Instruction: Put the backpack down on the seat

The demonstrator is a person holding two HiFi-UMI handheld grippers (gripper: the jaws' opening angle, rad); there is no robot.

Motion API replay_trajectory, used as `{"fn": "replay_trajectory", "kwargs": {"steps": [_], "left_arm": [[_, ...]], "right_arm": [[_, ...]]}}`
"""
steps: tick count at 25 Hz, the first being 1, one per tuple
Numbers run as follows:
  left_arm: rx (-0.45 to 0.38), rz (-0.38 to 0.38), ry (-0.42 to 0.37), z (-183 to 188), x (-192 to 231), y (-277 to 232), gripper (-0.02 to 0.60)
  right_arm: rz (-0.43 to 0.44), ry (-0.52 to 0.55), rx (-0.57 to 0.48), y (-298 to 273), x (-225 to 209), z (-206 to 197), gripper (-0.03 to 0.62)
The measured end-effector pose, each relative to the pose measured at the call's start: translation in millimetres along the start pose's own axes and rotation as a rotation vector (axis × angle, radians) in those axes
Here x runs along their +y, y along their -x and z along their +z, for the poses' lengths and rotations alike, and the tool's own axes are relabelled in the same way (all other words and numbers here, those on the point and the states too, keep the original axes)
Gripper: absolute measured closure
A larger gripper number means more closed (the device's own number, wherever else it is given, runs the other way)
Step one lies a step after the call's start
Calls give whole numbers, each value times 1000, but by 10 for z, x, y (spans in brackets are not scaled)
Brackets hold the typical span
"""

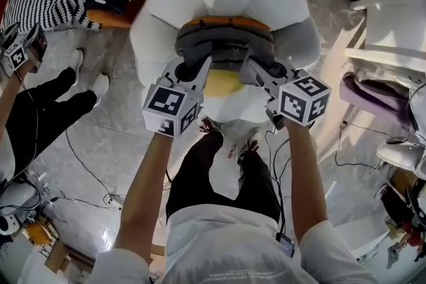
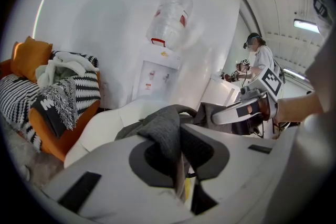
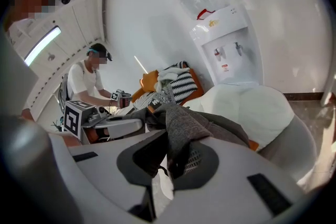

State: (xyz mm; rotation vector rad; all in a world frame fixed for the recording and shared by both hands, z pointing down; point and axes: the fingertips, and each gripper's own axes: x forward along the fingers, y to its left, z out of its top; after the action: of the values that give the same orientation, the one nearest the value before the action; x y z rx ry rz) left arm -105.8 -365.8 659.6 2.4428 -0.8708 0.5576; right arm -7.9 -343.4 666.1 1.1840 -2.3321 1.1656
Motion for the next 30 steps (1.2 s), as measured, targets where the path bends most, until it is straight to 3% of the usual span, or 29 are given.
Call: {"fn": "replay_trajectory", "kwargs": {"steps": [16, 30], "left_arm": [[2, -13, -6, -90, 211, -452, 523], [15, -2, -32, -33, 284, -612, 522]], "right_arm": [[-41, 16, -6, -307, -433, 17, 563], [-41, 12, -23, -403, -528, 75, 562]]}}
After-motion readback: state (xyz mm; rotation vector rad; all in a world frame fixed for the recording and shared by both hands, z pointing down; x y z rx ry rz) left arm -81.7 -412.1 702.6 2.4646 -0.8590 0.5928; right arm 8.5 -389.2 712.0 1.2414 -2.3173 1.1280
